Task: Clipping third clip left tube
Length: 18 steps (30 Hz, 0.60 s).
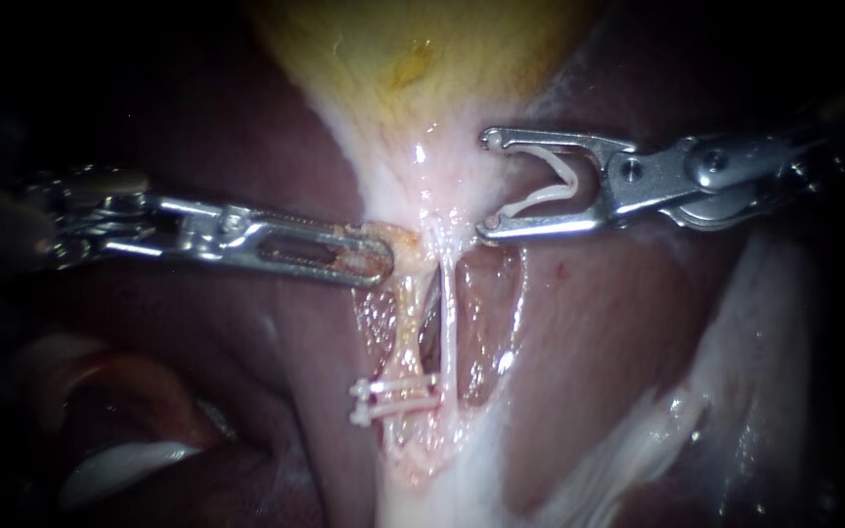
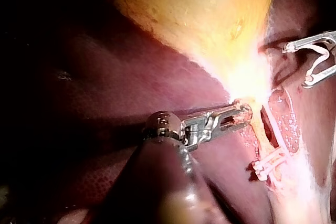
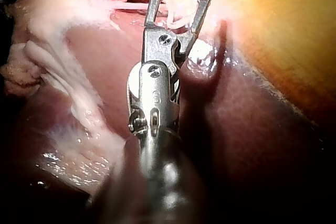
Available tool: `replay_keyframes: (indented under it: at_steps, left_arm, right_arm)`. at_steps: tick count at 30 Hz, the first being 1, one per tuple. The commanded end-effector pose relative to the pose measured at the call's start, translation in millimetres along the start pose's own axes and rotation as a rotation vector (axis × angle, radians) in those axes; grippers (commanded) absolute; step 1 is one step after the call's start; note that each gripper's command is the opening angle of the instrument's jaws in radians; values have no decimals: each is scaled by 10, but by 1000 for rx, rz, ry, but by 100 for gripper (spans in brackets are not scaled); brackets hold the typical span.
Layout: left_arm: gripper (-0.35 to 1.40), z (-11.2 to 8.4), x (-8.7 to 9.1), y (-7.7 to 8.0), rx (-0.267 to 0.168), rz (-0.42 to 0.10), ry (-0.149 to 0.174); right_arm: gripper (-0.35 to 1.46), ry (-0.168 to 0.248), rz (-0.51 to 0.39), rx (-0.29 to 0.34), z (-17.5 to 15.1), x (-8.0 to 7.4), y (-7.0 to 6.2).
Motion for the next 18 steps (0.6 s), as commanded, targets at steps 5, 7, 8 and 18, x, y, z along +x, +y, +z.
replay_keyframes:
  at_steps: [5,7,8,18]
  left_arm:
    - [-35,-14,-2,-9,5,-3,4]
    - [-35,-24,-4,-17,9,-7,7]
    - [-35,-28,-5,-20,13,-8,10]
    - [-35,-70,-17,-52,10,-25,-11]
  right_arm:
    - [49,0,0,0,0,0,0]
    - [49,0,0,0,0,1,0]
    - [49,0,0,0,0,1,0]
    - [49,0,0,0,1,2,-1]
